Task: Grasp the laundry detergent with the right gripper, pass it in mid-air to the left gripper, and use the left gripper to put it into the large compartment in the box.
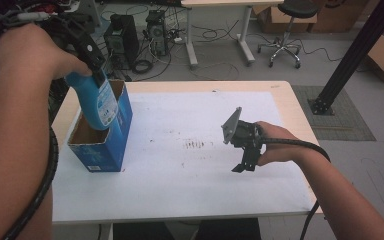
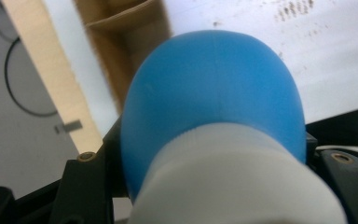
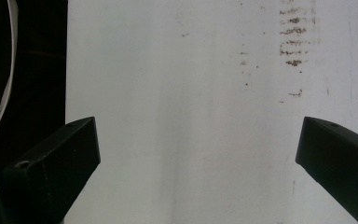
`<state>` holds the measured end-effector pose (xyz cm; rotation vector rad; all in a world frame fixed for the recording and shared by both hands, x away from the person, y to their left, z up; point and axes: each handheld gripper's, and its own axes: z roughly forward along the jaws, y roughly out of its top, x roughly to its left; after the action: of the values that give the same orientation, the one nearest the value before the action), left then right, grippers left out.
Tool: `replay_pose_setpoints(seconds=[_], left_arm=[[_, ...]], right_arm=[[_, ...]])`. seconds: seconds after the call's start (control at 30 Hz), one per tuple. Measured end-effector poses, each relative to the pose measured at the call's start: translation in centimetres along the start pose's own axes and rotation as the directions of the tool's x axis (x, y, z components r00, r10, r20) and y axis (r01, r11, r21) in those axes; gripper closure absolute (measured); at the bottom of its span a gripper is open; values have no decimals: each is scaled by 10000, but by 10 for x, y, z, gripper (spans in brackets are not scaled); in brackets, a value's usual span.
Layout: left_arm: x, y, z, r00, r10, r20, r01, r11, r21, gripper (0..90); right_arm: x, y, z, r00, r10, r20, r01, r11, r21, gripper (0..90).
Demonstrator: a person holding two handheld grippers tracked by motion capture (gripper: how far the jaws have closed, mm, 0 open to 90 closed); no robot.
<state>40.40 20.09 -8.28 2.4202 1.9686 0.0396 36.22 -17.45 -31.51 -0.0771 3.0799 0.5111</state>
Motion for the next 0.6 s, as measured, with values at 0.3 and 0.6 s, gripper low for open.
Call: replay_pose_setpoints(seconds=[0.3, 0.6], left_arm=[[28, -3, -13, 9897, -1421, -192, 1415, 9895, -284, 393], [46, -2, 3, 9808, -1872, -537, 1865, 9823, -176, 393]], right_arm=[[1, -6, -2, 9999, 84, 59, -85, 9999, 130, 0], [1, -11, -5, 9997, 223, 131, -225, 9996, 189, 0]])
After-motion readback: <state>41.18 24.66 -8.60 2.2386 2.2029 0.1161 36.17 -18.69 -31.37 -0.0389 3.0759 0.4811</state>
